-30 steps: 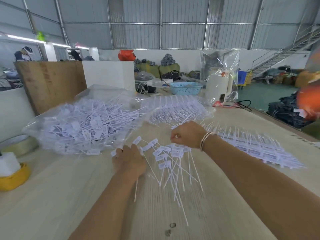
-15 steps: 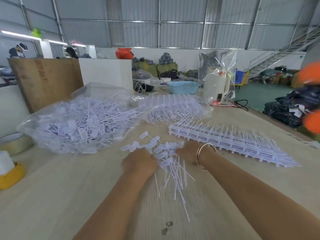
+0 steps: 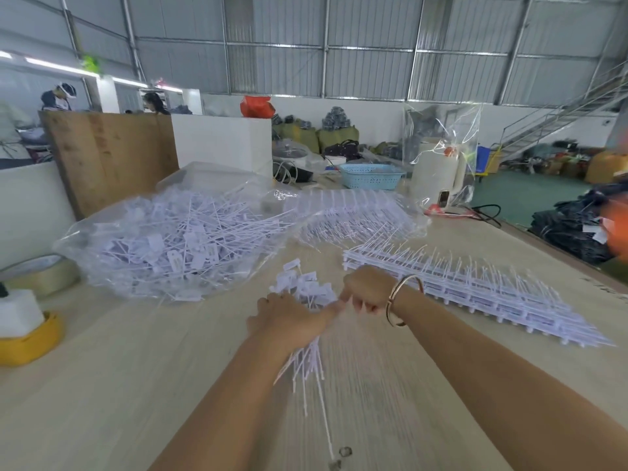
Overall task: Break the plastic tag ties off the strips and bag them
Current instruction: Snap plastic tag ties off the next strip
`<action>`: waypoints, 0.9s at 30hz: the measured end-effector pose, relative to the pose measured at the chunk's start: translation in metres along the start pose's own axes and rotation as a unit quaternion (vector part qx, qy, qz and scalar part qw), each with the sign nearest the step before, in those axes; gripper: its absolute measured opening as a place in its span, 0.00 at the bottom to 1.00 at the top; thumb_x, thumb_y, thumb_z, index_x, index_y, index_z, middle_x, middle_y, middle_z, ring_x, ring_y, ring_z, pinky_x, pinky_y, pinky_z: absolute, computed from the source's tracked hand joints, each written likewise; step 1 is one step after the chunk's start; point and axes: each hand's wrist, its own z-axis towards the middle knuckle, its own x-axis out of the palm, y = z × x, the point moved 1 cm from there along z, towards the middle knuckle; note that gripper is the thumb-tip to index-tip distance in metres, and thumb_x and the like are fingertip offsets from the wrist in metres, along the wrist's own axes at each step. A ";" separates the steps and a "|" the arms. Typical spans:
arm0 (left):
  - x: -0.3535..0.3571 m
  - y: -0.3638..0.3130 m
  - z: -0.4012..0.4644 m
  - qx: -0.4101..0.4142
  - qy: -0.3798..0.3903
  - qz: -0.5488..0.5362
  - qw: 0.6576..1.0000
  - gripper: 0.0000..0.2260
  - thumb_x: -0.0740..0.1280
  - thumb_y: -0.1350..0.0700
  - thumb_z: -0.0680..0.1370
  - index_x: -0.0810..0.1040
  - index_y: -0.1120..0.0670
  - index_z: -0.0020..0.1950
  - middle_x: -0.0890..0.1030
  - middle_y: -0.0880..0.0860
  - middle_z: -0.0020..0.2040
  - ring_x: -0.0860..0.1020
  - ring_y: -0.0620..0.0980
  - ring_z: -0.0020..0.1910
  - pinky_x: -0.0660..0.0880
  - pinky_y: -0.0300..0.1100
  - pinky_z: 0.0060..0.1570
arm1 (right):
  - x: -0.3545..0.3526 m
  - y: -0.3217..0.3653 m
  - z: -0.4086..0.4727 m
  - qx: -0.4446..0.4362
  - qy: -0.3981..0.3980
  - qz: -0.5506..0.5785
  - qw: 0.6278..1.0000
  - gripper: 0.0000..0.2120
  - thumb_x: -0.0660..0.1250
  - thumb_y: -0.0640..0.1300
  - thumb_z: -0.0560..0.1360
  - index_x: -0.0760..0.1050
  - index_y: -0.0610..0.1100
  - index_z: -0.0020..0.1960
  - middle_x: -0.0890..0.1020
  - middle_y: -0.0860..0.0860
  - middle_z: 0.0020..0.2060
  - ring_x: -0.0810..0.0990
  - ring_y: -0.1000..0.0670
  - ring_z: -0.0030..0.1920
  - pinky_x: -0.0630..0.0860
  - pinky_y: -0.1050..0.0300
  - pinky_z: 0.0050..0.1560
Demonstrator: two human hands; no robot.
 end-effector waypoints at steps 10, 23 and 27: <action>-0.004 0.005 -0.006 0.097 0.005 0.131 0.987 0.32 0.64 0.50 0.75 0.51 0.53 0.73 0.68 0.55 0.66 0.65 0.56 0.66 0.68 0.49 0.57 | 0.030 0.039 0.085 -0.133 -0.098 0.009 0.986 0.21 0.57 0.46 0.79 0.64 0.44 0.71 0.66 0.45 0.71 0.65 0.45 0.69 0.61 0.54 0.67; -0.001 0.017 0.012 0.025 -0.058 0.197 0.978 0.36 0.57 0.32 0.73 0.60 0.56 0.71 0.66 0.55 0.67 0.63 0.55 0.67 0.63 0.49 0.61 | 0.011 0.031 0.045 -0.098 0.012 0.097 0.990 0.29 0.46 0.61 0.80 0.59 0.45 0.74 0.66 0.45 0.71 0.66 0.45 0.70 0.60 0.53 0.67; 0.007 0.014 0.012 0.018 -0.064 0.181 0.981 0.40 0.56 0.28 0.70 0.61 0.55 0.71 0.66 0.55 0.66 0.63 0.55 0.66 0.63 0.48 0.60 | 0.014 0.013 0.019 -0.090 0.034 0.179 0.979 0.23 0.48 0.57 0.81 0.69 0.45 0.66 0.73 0.49 0.63 0.71 0.49 0.64 0.62 0.59 0.63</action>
